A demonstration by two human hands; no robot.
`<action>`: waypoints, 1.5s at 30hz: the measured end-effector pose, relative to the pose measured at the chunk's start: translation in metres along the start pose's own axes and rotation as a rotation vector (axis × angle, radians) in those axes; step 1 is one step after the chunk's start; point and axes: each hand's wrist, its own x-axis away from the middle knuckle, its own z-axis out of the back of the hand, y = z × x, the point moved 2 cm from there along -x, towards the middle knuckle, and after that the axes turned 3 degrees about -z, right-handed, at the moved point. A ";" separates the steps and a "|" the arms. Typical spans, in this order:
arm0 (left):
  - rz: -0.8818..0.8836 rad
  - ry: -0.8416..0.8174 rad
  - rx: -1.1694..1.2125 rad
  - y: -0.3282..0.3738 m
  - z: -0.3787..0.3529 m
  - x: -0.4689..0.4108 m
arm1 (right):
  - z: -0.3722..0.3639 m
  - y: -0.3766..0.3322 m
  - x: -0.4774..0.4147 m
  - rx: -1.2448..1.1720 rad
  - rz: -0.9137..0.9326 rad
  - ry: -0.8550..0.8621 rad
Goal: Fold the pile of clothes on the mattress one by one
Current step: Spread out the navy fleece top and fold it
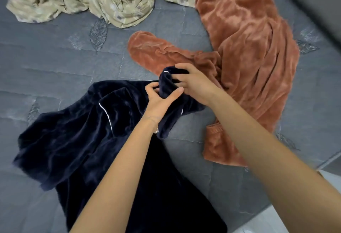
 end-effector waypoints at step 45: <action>0.074 0.315 -1.375 -0.199 0.368 0.119 | -0.216 0.172 -0.010 1.761 0.376 0.076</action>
